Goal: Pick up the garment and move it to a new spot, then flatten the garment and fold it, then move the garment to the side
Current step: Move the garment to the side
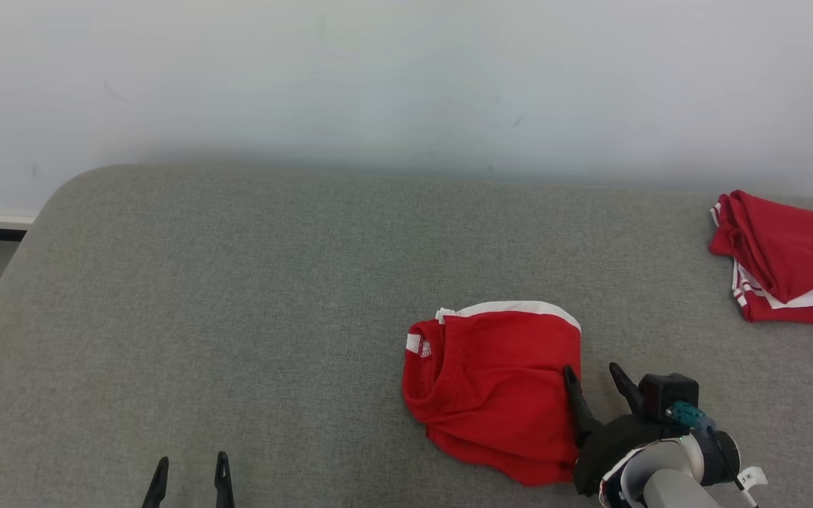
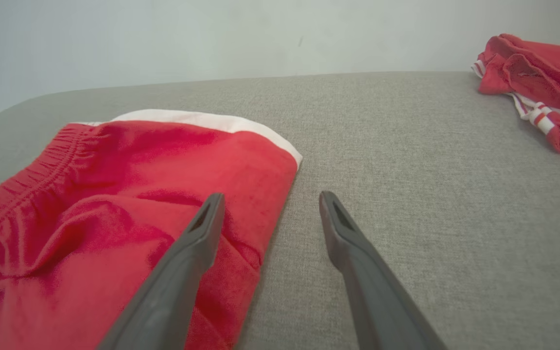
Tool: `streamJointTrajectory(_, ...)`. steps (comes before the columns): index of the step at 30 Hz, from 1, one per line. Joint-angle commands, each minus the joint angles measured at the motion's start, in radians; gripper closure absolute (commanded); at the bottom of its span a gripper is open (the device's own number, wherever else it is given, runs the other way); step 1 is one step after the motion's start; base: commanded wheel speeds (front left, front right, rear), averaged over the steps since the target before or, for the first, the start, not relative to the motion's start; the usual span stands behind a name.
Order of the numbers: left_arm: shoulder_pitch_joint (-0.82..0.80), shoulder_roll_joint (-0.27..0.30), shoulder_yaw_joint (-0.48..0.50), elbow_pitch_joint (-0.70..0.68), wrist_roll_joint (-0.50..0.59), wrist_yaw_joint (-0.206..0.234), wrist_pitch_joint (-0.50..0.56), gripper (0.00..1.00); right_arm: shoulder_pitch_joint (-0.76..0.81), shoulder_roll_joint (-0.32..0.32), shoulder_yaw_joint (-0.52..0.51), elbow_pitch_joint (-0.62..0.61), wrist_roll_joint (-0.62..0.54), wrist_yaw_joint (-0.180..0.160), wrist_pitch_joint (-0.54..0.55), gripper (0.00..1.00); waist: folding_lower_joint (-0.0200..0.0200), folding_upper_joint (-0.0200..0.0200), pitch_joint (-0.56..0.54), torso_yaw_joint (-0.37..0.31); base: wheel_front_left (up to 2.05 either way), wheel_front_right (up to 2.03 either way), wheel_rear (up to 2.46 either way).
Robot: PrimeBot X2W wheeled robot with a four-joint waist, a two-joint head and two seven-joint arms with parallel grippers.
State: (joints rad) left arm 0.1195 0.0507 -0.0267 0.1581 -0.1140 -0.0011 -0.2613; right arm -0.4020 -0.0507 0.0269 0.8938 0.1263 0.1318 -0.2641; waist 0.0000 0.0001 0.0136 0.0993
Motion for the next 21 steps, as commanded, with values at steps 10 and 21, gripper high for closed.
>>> streamJointTrajectory(10, -0.042, -0.001, -0.015, 0.016, -0.008, -0.005, -0.003, 0.00, -0.123, 0.002, 0.065, 0.256, 0.118, -0.002, 0.032, 0.00, 0.0000, -0.0001, 0.042, 0.037, 0.00, 0.00, 0.00)
streamJointTrajectory(21, -0.061, -0.001, -0.014, 0.025, -0.008, -0.013, -0.003, 0.00, -0.167, -0.007, 0.195, 0.298, 0.243, -0.002, 0.037, 1.00, 0.0000, -0.0001, 0.050, 0.022, 0.00, 0.00, 0.00)
